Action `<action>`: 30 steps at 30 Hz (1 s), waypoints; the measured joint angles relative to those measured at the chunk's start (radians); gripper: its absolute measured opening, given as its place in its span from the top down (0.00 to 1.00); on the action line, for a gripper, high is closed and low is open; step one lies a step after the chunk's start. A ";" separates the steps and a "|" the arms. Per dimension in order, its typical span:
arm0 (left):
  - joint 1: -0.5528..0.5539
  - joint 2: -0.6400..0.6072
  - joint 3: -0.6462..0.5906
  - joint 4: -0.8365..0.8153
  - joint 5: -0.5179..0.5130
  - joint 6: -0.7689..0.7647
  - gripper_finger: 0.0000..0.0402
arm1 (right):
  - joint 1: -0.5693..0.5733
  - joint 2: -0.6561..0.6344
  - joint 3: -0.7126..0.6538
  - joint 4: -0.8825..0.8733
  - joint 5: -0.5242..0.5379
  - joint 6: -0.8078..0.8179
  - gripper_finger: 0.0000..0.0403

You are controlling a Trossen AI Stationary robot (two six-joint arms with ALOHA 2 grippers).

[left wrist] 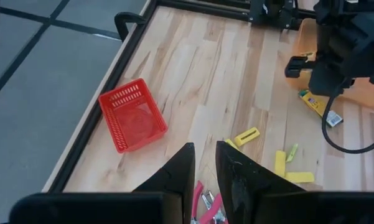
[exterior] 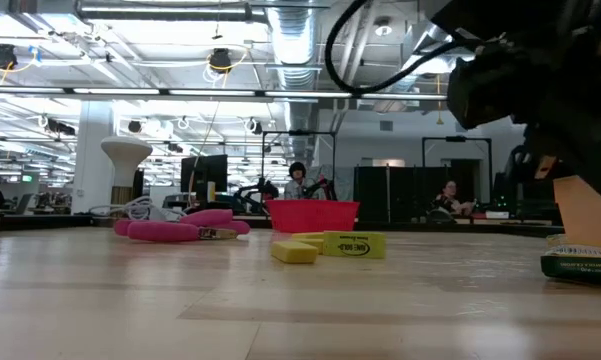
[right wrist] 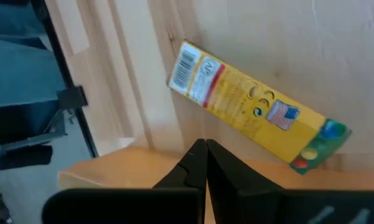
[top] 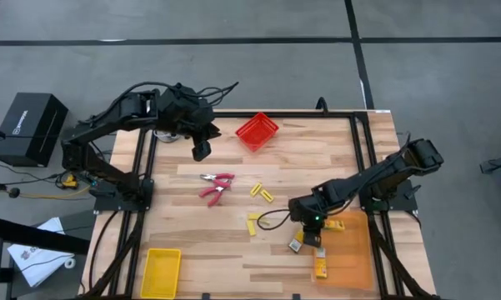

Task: Pick & Place School Supplies
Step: Put the crayon box into the orange bin

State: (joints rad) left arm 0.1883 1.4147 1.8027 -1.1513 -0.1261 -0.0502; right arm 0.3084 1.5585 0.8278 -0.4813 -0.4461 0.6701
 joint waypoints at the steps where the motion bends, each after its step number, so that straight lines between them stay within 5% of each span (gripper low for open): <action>1: 0.000 0.000 0.000 0.000 0.000 0.000 0.85 | -0.006 0.000 0.000 0.005 0.000 0.001 1.00; 17: 0.005 0.001 0.000 0.006 0.000 0.026 0.85 | -0.028 0.293 0.136 0.076 -0.153 -0.041 1.00; 30: 0.011 0.000 0.000 0.006 0.000 0.072 0.85 | -0.150 0.290 0.167 0.011 -0.055 -0.068 1.00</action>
State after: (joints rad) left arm 0.1997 1.4151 1.8027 -1.1450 -0.1261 0.0219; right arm 0.1583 1.8487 0.9951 -0.4703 -0.5016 0.6023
